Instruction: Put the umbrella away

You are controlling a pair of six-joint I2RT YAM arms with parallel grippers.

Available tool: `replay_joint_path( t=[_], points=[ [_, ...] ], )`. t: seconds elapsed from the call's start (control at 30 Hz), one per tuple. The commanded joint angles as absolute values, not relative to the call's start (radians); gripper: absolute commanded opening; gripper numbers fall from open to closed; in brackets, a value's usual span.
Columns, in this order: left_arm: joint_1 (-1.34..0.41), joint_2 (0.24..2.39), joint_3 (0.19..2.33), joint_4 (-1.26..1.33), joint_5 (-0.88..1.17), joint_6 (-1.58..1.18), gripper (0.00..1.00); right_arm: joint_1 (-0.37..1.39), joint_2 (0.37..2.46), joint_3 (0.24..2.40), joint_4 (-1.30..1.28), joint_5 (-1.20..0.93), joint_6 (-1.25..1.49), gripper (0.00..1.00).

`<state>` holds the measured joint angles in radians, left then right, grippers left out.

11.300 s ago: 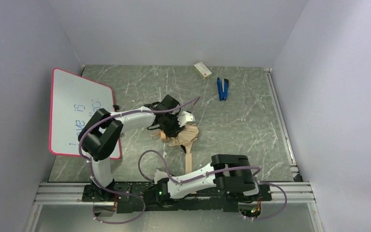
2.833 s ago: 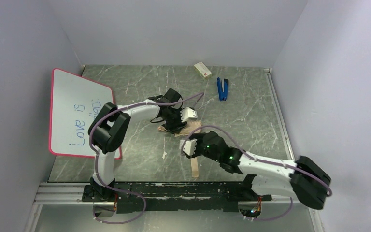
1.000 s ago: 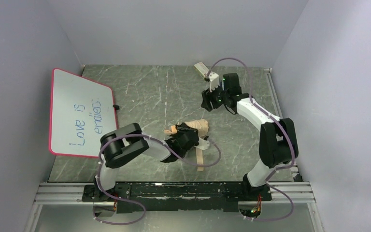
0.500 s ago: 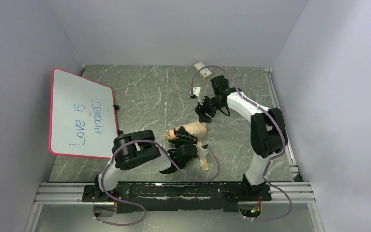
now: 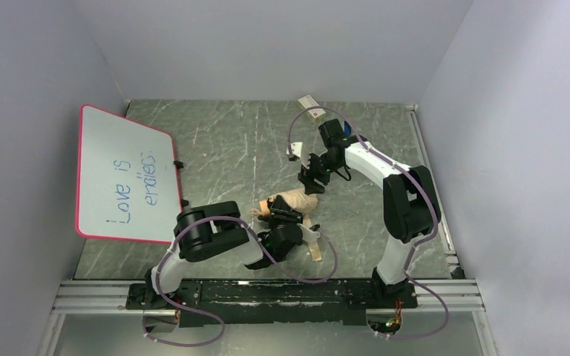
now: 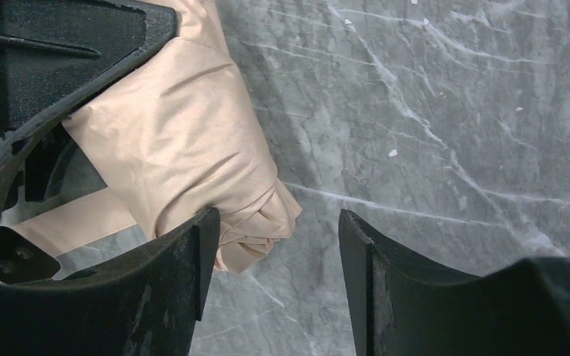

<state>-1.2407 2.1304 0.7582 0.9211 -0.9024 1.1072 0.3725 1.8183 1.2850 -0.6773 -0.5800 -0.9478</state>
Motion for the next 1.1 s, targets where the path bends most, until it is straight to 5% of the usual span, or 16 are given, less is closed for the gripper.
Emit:
replay_joint_path(
  t=[0.0, 0.43, 1.07],
  points=[
    [-1.25, 2.215, 0.708, 0.726, -0.86, 1.089, 0.05, 0.389, 1.789, 1.316, -0.738, -0.578, -0.972, 0.64],
    [-1.25, 2.231, 0.711, 0.76, -0.866, 1.113, 0.05, 0.418, 1.649, 1.25, -0.745, -0.601, -0.961, 0.65],
    [-1.252, 2.233, 0.708, 0.796, -0.857, 1.132, 0.05, 0.455, 1.895, 1.252, -0.736, -0.542, -0.944, 0.6]
  ],
)
